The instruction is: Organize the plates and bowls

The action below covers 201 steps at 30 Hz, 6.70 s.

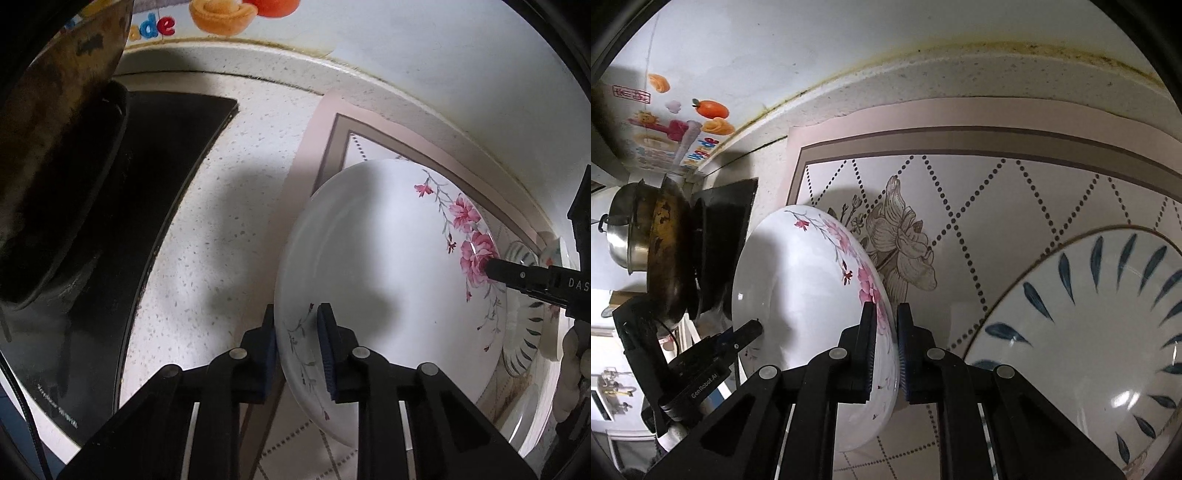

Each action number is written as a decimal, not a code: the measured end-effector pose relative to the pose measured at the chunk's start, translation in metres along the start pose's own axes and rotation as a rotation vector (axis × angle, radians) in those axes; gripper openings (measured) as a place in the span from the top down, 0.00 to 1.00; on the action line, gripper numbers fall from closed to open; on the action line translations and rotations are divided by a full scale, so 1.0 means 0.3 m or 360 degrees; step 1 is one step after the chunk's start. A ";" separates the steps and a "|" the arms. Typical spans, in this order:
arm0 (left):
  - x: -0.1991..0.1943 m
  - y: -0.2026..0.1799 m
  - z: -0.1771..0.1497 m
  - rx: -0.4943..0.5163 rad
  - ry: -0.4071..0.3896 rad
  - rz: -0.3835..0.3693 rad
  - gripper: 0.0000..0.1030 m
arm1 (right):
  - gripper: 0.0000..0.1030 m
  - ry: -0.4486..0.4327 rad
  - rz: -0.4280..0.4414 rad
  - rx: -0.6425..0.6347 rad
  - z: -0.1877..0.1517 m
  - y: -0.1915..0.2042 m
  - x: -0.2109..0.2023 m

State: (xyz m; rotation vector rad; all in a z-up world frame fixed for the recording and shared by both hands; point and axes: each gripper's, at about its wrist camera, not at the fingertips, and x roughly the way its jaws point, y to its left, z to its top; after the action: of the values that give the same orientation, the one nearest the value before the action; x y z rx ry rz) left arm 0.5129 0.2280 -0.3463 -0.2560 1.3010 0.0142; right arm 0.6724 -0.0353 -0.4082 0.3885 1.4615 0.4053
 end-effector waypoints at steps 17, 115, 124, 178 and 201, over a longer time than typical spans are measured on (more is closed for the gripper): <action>-0.184 -0.430 -0.229 0.0307 0.0036 -0.0168 0.82 | 0.88 -0.0082 0.0033 0.0171 -0.426 -0.258 -0.432; 0.179 -0.790 0.051 0.0660 0.0124 -0.0134 0.88 | 0.89 -0.0372 -0.0221 0.0514 -0.384 -0.579 -0.392; -0.021 -0.786 -0.093 0.0651 0.0037 -0.0174 0.88 | 0.89 -0.0438 -0.0179 0.0386 -0.520 -0.534 -0.557; -0.006 -0.929 -0.630 0.0489 0.0184 0.0026 0.87 | 0.89 -0.0228 -0.0126 0.0129 -1.006 -0.759 -0.618; -0.026 -0.935 -0.600 0.0412 0.0274 0.0087 0.86 | 0.87 -0.0076 -0.0128 0.0305 -0.999 -0.776 -0.650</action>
State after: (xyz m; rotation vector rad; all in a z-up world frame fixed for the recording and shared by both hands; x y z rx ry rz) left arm 0.3827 -0.0786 -0.3321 0.0002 1.4643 -0.1317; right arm 0.3672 -0.3313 -0.3739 0.4877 1.4691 0.1907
